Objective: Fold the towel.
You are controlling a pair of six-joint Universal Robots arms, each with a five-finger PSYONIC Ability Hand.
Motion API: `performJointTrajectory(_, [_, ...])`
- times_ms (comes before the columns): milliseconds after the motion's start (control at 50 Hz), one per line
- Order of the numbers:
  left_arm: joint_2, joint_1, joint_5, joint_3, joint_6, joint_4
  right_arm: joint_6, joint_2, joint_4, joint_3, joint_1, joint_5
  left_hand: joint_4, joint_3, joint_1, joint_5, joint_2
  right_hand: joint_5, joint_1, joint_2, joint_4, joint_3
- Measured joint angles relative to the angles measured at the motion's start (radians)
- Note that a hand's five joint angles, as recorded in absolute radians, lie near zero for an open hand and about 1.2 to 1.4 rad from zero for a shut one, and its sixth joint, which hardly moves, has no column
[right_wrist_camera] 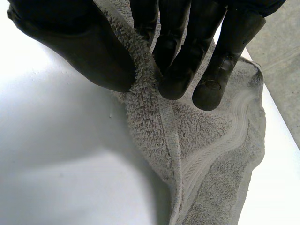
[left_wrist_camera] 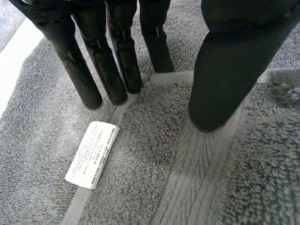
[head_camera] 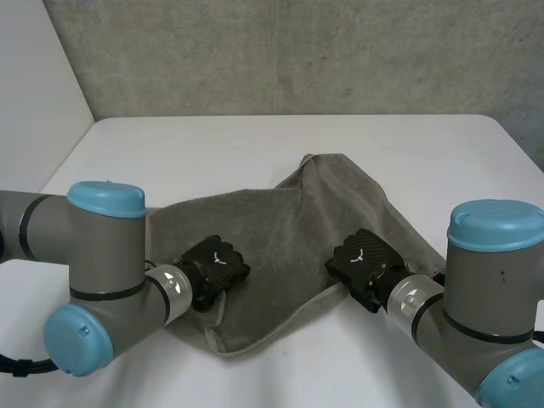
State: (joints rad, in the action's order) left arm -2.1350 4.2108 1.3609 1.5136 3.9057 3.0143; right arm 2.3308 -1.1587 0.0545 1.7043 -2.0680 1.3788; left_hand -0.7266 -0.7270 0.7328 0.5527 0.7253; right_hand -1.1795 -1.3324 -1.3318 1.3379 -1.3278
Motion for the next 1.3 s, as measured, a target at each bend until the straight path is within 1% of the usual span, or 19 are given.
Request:
performJointTrajectory(80, [0.008, 0.000, 0.003, 0.004, 0.001, 0.002, 0.000, 0.000, 0.000, 0.000, 0.000, 0.000, 0.150, 0.151, -0.141, -0.154, -0.147, 0.000, 0.000, 0.000, 0.000, 0.000])
performJointTrajectory(240, [0.015, 0.000, 0.003, 0.014, 0.033, 0.019, -0.001, -0.001, 0.001, 0.000, 0.000, -0.001, 0.157, 0.154, -0.159, -0.154, -0.152, 0.000, 0.000, 0.000, 0.000, 0.000])
performJointTrajectory(300, [0.014, 0.000, 0.003, 0.016, 0.051, 0.027, 0.000, -0.001, 0.001, 0.000, 0.000, -0.001, 0.035, 0.036, -0.033, -0.036, -0.025, 0.000, 0.000, 0.000, 0.000, 0.000])
performJointTrajectory(340, [0.013, 0.000, 0.003, 0.018, 0.064, 0.036, 0.000, -0.001, 0.001, 0.000, 0.000, -0.001, -0.107, -0.112, 0.104, 0.106, 0.113, 0.000, 0.000, 0.000, 0.000, 0.000])
performJointTrajectory(420, [0.011, 0.000, 0.003, 0.021, 0.074, 0.047, 0.000, -0.001, 0.001, 0.000, 0.000, -0.001, -0.246, -0.244, 0.238, 0.243, 0.247, 0.000, 0.000, 0.000, 0.000, 0.000])
performJointTrajectory(460, [0.010, 0.000, 0.004, 0.022, 0.076, 0.052, 0.000, -0.001, 0.001, 0.000, 0.000, -0.001, -0.276, -0.275, 0.264, 0.272, 0.277, 0.000, 0.000, 0.000, 0.000, 0.000])
performJointTrajectory(500, [0.009, 0.000, 0.008, 0.024, 0.076, 0.058, 0.000, -0.001, 0.001, 0.000, 0.000, -0.001, -0.385, -0.384, 0.373, 0.383, 0.387, 0.000, 0.000, 0.000, 0.000, 0.000])
performJointTrajectory(560, [0.008, 0.000, 0.016, 0.026, 0.076, 0.062, -0.001, -0.001, 0.001, 0.000, 0.000, 0.000, -0.449, -0.446, 0.424, 0.440, 0.451, 0.000, 0.000, 0.000, 0.000, 0.000])
performJointTrajectory(720, [0.022, 0.012, 0.066, 0.028, 0.073, 0.064, 0.000, -0.003, 0.000, -0.001, 0.001, 0.000, -0.486, -0.486, 0.450, 0.472, 0.489, 0.000, 0.000, 0.000, 0.000, 0.000])
performJointTrajectory(840, [0.079, 0.054, 0.091, 0.049, 0.067, 0.056, 0.002, -0.015, -0.003, -0.004, 0.013, -0.002, -0.490, -0.487, 0.452, 0.472, 0.491, 0.000, 0.000, 0.000, 0.000, 0.000])
performJointTrajectory(980, [0.201, 0.122, 0.098, 0.116, 0.054, 0.056, 0.013, -0.058, -0.016, -0.014, 0.039, 0.002, -0.490, -0.488, 0.452, 0.476, 0.492, 0.000, 0.000, 0.000, 0.000, 0.000])
performJointTrajectory(1040, [0.267, 0.152, 0.099, 0.163, 0.033, 0.058, 0.019, -0.081, -0.028, -0.019, 0.049, 0.005, -0.490, -0.488, 0.456, 0.476, 0.492, 0.000, 0.000, 0.000, 0.000, 0.000])
performJointTrajectory(1100, [0.353, 0.177, 0.098, 0.215, -0.022, 0.058, 0.027, -0.118, -0.062, -0.034, 0.062, 0.006, -0.490, -0.488, 0.456, 0.476, 0.492, 0.000, 0.000, 0.000, 0.000, 0.000])
performJointTrajectory(1140, [0.388, 0.183, 0.097, 0.233, -0.049, 0.056, 0.032, -0.137, -0.084, -0.044, 0.067, 0.006, -0.490, -0.488, 0.456, 0.476, 0.492, 0.000, 0.000, 0.000, 0.000, 0.000])
performJointTrajectory(1240, [0.518, 0.192, 0.090, 0.270, -0.169, 0.054, 0.057, -0.227, -0.185, -0.101, 0.085, -0.004, -0.490, -0.488, 0.456, 0.476, 0.492, 0.000, 0.000, 0.000, 0.000, 0.000])
performJointTrajectory(1300, [0.575, 0.191, 0.088, 0.269, -0.221, 0.054, 0.069, -0.274, -0.233, -0.137, 0.093, -0.017, -0.491, -0.488, 0.456, 0.476, 0.492, 0.000, 0.000, 0.000, 0.000, 0.000])
